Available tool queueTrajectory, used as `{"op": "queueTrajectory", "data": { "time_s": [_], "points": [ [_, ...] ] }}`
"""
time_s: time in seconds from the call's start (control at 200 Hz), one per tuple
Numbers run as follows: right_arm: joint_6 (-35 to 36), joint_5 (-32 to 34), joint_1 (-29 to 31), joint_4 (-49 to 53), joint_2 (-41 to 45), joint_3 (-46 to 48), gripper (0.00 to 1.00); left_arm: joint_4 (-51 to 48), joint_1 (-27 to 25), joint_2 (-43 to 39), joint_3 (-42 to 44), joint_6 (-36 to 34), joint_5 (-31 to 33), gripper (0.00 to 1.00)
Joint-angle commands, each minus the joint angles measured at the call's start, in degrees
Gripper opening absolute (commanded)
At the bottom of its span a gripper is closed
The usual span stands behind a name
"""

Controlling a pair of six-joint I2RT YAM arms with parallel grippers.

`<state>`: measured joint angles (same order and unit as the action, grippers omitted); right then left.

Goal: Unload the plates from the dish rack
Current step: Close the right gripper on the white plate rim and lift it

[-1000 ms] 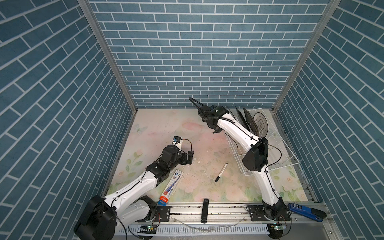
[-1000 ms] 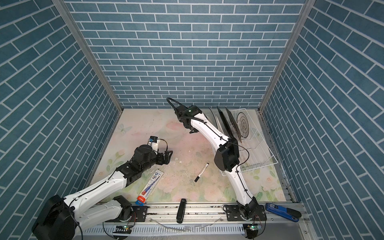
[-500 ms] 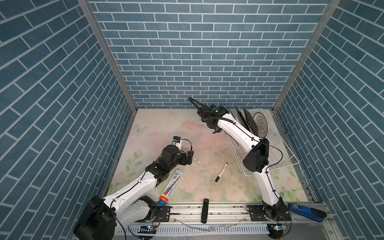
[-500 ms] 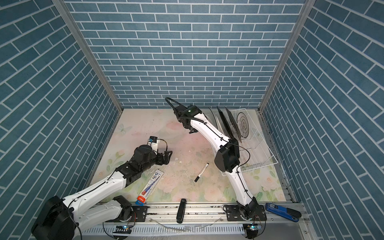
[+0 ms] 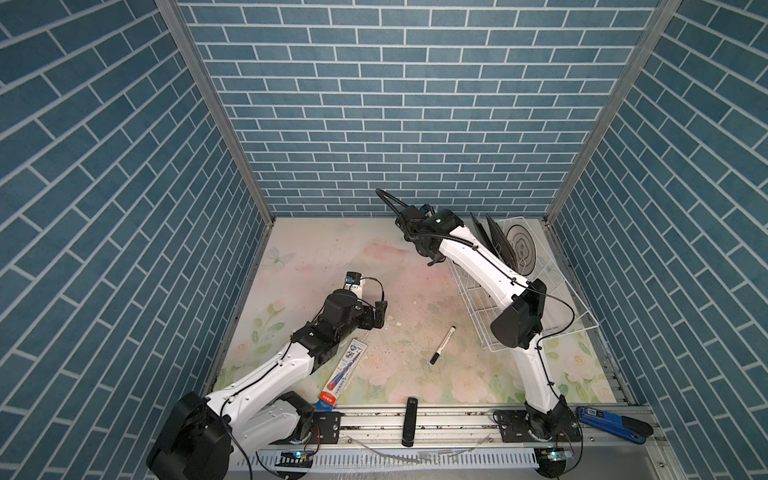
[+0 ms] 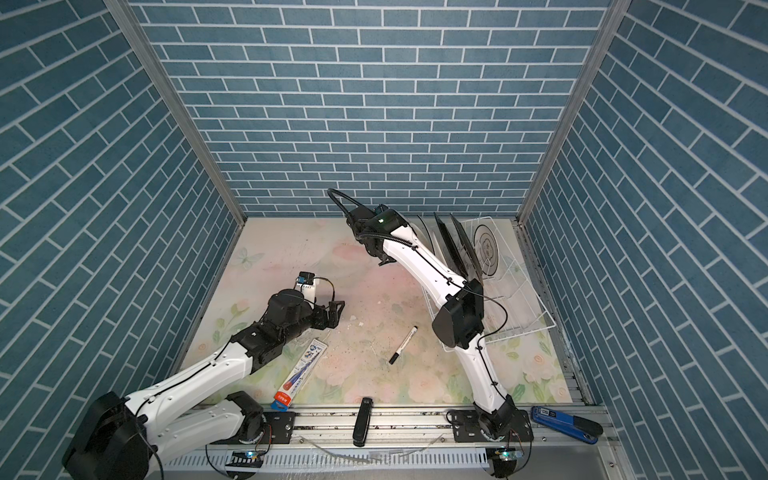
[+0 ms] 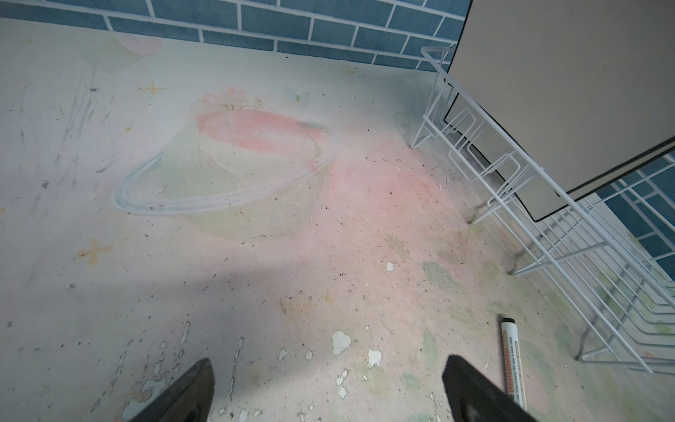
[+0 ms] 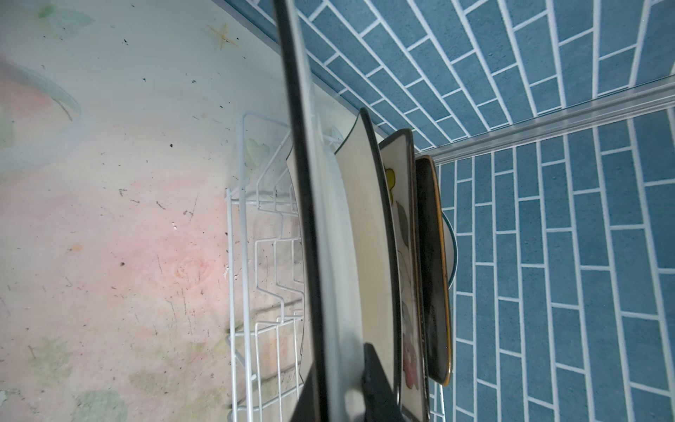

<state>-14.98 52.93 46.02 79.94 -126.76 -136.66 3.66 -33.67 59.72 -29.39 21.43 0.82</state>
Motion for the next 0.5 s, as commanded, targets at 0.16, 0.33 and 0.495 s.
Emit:
{"op": "queueTrajectory", "data": {
  "time_s": [0.16,0.33,0.495],
  "points": [
    [1.4,8.2,1.2,0.2,4.7,-3.4,0.00,-1.1,-0.2,-1.0,-1.1,-0.3,0.7,1.00],
    [2.0,6.6,1.7,-0.5,5.2,-3.9,0.00,-1.3,-0.2,-1.1,-1.1,-0.4,0.8,1.00],
    [2.7,7.2,2.4,-1.0,5.3,-4.6,0.00,-1.5,-0.2,-1.5,-1.0,-0.4,0.9,1.00]
  ]
}}
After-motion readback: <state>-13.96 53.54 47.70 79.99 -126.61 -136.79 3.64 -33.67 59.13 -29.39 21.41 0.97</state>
